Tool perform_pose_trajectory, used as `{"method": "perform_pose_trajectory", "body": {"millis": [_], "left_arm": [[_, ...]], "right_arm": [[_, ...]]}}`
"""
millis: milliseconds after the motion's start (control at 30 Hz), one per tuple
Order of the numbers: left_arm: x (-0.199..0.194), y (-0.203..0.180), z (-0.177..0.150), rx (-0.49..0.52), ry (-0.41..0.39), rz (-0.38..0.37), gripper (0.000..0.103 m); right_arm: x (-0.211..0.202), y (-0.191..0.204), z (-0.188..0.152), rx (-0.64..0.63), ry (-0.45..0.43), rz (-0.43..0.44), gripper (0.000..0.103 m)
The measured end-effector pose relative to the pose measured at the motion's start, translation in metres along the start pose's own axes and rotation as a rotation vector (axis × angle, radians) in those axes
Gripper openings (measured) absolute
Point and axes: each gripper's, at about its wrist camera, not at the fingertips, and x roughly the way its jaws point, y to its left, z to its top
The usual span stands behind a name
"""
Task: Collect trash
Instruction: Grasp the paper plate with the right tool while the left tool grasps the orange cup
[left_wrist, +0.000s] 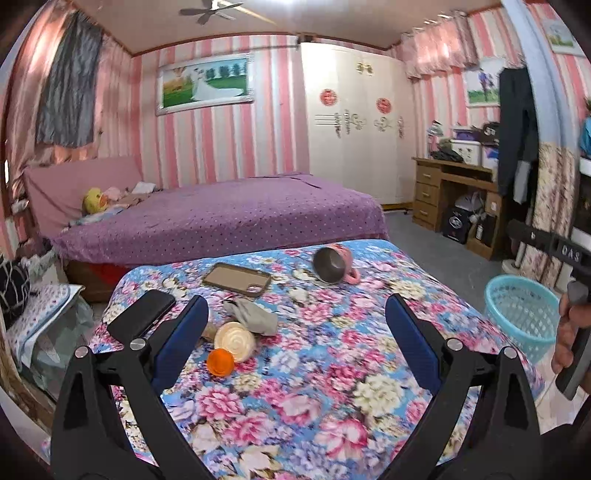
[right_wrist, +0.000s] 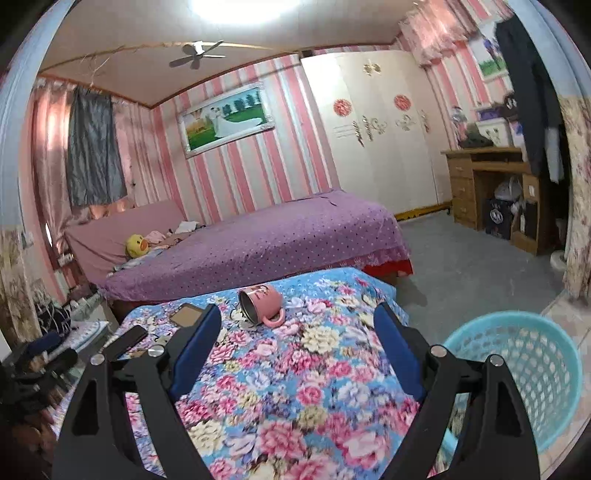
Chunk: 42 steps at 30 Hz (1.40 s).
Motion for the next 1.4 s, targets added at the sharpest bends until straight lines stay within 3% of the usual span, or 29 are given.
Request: {"method": "perform_pose_trajectory", "body": {"millis": [233,367,467,533,700,833,900,933,1067,1233,1300,1367,1400], "left_arm": [[0.027,0.035,-0.006,-0.087,0.01,0.076,0.094],[0.052,0.043,-0.008,-0.077,0.035,0.113,0.093],[0.056,0.062,-0.012,-0.088,0.033,0.132,0.094],[0.059,0.087,-0.018,-0.103,0.052,0.17,0.094],[0.069,0.157,-0.038,-0.191,0.1,0.243,0.094],[0.08,0.191,-0.06,-0.233,0.148,0.29,0.093],[0.085,0.199,-0.066,-0.239,0.165,0.294,0.093],[0.088,0.201,-0.067,-0.247,0.174,0.292,0.093],[0.094,0.205,-0.073,-0.259,0.196,0.27,0.093],[0.097,0.198,-0.077,-0.208,0.208,0.272,0.094],[0.098,0.201,-0.078,-0.242,0.213,0.253,0.094],[0.099,0.201,-0.077,-0.258,0.213,0.235,0.094],[0.101,0.199,-0.077,-0.26,0.214,0.225,0.093]], "right_arm": [[0.033,0.026,-0.005,-0.092,0.029,0.071,0.083],[0.043,0.033,-0.012,-0.103,0.04,0.033,0.085],[0.051,0.042,-0.014,-0.106,0.041,-0.001,0.093],[0.067,0.057,-0.022,-0.115,0.081,0.007,0.093],[0.113,0.122,-0.048,-0.167,0.194,0.118,0.093],[0.148,0.183,-0.079,-0.151,0.311,0.247,0.093],[0.162,0.204,-0.093,-0.149,0.359,0.269,0.092],[0.17,0.214,-0.101,-0.157,0.384,0.258,0.088],[0.193,0.229,-0.124,-0.144,0.464,0.225,0.055],[0.214,0.237,-0.135,-0.121,0.524,0.254,0.043],[0.223,0.24,-0.14,-0.114,0.552,0.25,0.034],[0.229,0.238,-0.142,-0.091,0.569,0.26,0.017],[0.228,0.238,-0.142,-0.086,0.568,0.266,0.016]]}}
